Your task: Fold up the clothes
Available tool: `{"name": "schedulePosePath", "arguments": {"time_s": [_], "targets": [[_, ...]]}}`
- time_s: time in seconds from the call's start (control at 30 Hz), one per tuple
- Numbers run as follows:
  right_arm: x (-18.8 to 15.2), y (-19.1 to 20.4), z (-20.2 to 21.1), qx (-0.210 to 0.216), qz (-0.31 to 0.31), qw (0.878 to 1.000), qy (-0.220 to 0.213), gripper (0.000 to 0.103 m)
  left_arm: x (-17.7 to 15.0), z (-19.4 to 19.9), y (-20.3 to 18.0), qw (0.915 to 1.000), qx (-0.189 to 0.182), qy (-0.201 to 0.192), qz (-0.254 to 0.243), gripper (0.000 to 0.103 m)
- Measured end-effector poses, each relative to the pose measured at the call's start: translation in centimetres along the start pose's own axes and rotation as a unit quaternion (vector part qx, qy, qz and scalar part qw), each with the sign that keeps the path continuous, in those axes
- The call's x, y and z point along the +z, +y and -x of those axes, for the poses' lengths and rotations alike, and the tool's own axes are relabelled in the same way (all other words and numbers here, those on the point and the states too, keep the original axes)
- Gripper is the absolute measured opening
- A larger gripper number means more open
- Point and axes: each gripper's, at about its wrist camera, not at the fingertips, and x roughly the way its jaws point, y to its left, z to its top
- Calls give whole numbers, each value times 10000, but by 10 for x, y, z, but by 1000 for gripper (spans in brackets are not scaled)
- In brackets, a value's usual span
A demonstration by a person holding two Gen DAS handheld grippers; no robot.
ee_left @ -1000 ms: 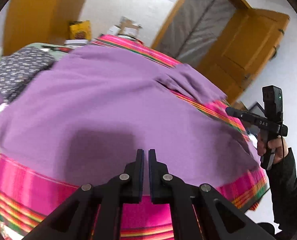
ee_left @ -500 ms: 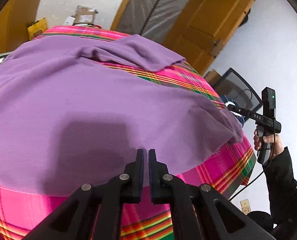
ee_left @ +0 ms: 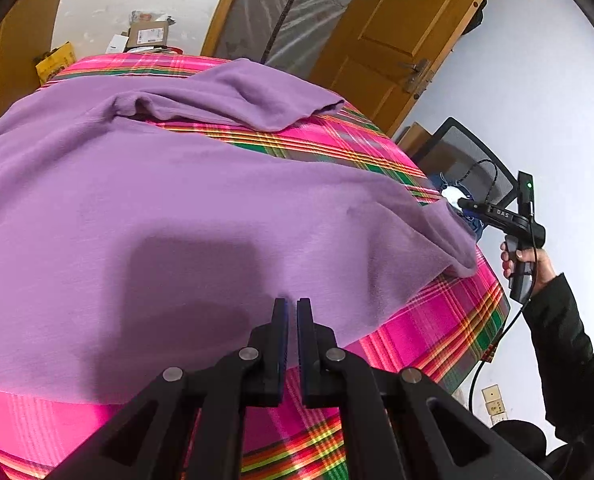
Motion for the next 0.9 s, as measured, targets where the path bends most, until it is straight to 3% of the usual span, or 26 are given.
{"name": "schedulePosePath", "arguments": {"time_s": [0.23,0.37,0.43,0.6,0.73,0.83,0.9], "targets": [[8,12,-31,41,596,9977,307,54,1,-3,-10,10000,14,34,-76,3],[5,21,-34,57,846,9957,366,15,2,-8,-14,9999,24,72,-85,3],[5,24,-34,18,961,9946,381,12,4,-10,-17,9999,14,94,-111,3],[17,11,-23,-309,750,9967,87,11,6,-15,-25,9997,-37,127,-218,3],[28,-18,-14,-579,132,9982,-28,12,7,-18,-29,9995,-84,142,-261,3],[26,-41,-12,-550,-419,9976,81,16,7,-21,-30,9994,-130,166,-272,3],[15,-53,-4,-387,-824,9958,2,26,7,-23,-32,9993,-151,187,-288,3]]}}
